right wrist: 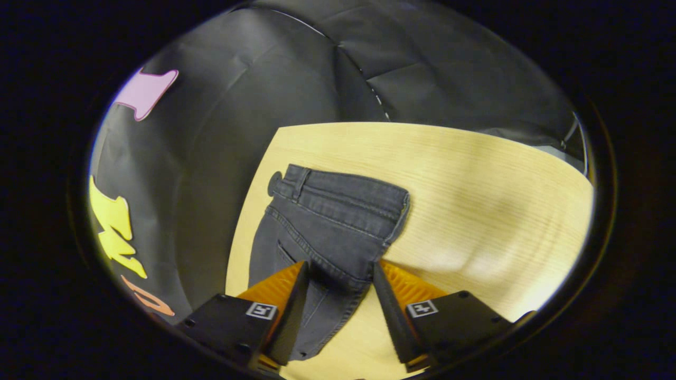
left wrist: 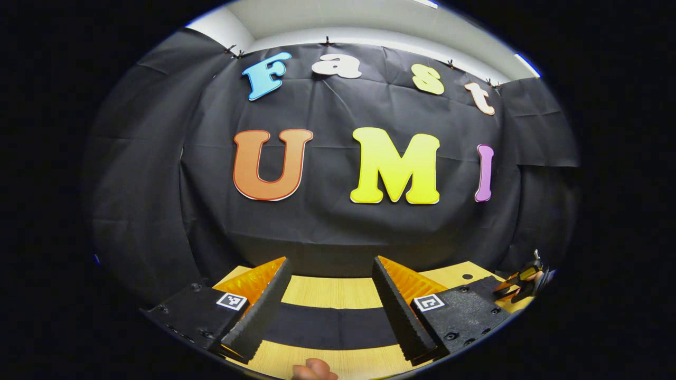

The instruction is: Grasp the waist and the cuffs of the jeans and fold them to make the two legs overlap; first hold the waist and fold one-third of the jeans toward the cuffs, then hold the cuffs and fold the remaining one-third in the same direction to finish folding.

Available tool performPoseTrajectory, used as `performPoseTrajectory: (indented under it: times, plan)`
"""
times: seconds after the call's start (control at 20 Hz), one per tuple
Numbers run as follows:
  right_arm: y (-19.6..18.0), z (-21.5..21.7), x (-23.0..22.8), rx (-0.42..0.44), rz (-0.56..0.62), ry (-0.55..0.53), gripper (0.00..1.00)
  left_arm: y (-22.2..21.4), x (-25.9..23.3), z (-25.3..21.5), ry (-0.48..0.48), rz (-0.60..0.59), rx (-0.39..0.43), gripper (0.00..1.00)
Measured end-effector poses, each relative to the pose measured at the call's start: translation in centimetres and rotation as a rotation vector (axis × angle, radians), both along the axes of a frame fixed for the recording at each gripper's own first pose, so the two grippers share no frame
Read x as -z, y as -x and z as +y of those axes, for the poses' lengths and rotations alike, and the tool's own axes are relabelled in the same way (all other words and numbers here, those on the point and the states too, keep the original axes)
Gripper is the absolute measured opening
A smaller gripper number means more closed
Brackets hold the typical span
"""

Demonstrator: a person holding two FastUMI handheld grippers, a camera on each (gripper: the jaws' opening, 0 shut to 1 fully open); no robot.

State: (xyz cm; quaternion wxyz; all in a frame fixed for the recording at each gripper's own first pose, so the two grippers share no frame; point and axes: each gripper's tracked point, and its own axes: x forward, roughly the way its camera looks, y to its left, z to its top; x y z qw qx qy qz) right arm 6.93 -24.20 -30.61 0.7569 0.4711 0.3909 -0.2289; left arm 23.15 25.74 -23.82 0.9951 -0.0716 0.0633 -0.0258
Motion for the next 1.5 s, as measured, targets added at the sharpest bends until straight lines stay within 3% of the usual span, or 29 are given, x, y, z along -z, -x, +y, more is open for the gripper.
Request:
performPoseTrajectory:
  times: [0.05, 0.25, 0.3, 0.35, 0.45, 0.5, 0.65, 0.8, 0.85, 0.95, 1.0, 1.05, 1.1, 1.25, 1.5]
  plan:
    - [0.1, -0.3, 0.5, 0.004, 0.004, 0.000, 0.52, 0.1, 0.1, -0.1, 0.002, 0.006, 0.003, 0.99]
    - [0.2, -0.5, 1.0, -0.026, 0.007, -0.009, 0.23, 0.1, 0.7, -0.8, 0.004, 0.026, 0.013, 0.98]
    - [-0.1, -0.7, 1.2, -0.019, 0.001, -0.007, 0.23, 0.1, 0.8, -1.0, 0.005, 0.027, 0.017, 0.98]
    - [0.1, -0.3, 1.0, -0.029, 0.006, -0.002, 0.07, 0.1, 0.7, -1.1, 0.005, 0.028, 0.020, 0.98]
    - [-0.1, -0.2, 1.0, -0.068, 0.012, 0.045, 0.03, 0.0, 0.7, -1.4, 0.004, 0.029, 0.024, 0.99]
    - [-0.1, -0.2, 0.7, -0.087, 0.008, 0.074, 0.08, 0.0, 0.7, -1.4, 0.003, 0.029, 0.027, 0.99]
    - [-0.6, 0.2, -0.8, -0.163, -0.027, 0.187, 0.07, 0.2, 1.4, -1.7, 0.019, 0.056, 0.043, 0.99]
    - [-1.4, 1.1, -3.8, -0.265, -0.086, 0.333, 0.02, 0.4, 1.6, -1.2, 0.031, 0.069, 0.031, 0.98]
    - [-1.4, 1.7, -5.2, -0.306, -0.108, 0.385, 0.07, 0.5, 1.7, -1.0, 0.033, 0.071, 0.028, 0.98]
    - [-2.0, 3.1, -7.3, -0.379, -0.149, 0.469, 0.02, 0.5, 1.7, -0.9, 0.039, 0.075, 0.023, 0.99]
    - [-2.4, 4.0, -8.4, -0.414, -0.170, 0.511, 0.07, 0.5, 1.8, -0.9, 0.043, 0.075, 0.021, 0.99]
    - [-2.7, 5.1, -9.4, -0.451, -0.195, 0.550, 0.02, 0.5, 1.7, -0.8, 0.047, 0.075, 0.019, 0.98]
    - [-2.9, 6.2, -10.3, -0.479, -0.218, 0.578, 0.07, 0.4, 1.7, -0.8, 0.051, 0.075, 0.016, 0.99]
    - [-2.9, 8.9, -12.3, -0.565, -0.279, 0.661, 0.07, 0.7, 1.6, -0.7, 0.057, 0.074, 0.015, 0.99]
    - [-2.2, 12.4, -15.0, -0.646, -0.381, 0.691, 0.07, 1.3, 2.0, 0.0, 0.058, 0.084, -0.002, 0.99]
